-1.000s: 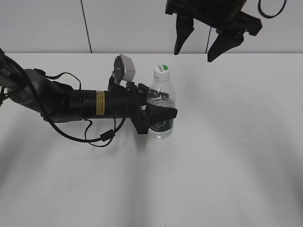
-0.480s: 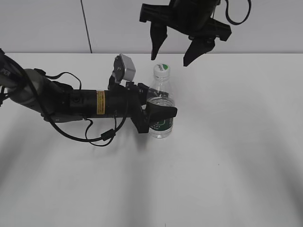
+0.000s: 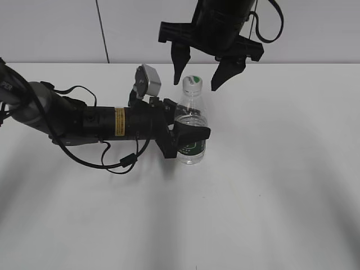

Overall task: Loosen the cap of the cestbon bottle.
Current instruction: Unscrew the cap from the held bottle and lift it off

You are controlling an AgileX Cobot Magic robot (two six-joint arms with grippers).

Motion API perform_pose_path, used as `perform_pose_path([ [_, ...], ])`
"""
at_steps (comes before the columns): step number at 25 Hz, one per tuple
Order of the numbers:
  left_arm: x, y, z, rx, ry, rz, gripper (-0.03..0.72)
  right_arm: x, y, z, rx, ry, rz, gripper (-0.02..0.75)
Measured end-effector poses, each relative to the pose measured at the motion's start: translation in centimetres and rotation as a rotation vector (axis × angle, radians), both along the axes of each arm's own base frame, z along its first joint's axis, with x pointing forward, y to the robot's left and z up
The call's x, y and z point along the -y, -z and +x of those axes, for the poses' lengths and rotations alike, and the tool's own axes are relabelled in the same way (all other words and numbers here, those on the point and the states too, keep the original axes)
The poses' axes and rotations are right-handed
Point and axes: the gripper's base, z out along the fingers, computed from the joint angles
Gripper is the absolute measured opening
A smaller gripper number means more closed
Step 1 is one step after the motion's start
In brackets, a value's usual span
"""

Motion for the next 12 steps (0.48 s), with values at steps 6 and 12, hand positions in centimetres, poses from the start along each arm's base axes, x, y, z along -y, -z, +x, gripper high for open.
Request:
perform_pose_path([
  [6,0.00,0.01,0.01,0.000,-0.001,0.002,0.404,-0.31,0.43,0.33,-0.004,-0.002,0.000,0.545],
  [12,-0.01,0.00,0.06,-0.001,-0.007,0.000,0.404,-0.37,0.49,0.34,-0.004,-0.004,-0.001,0.544],
])
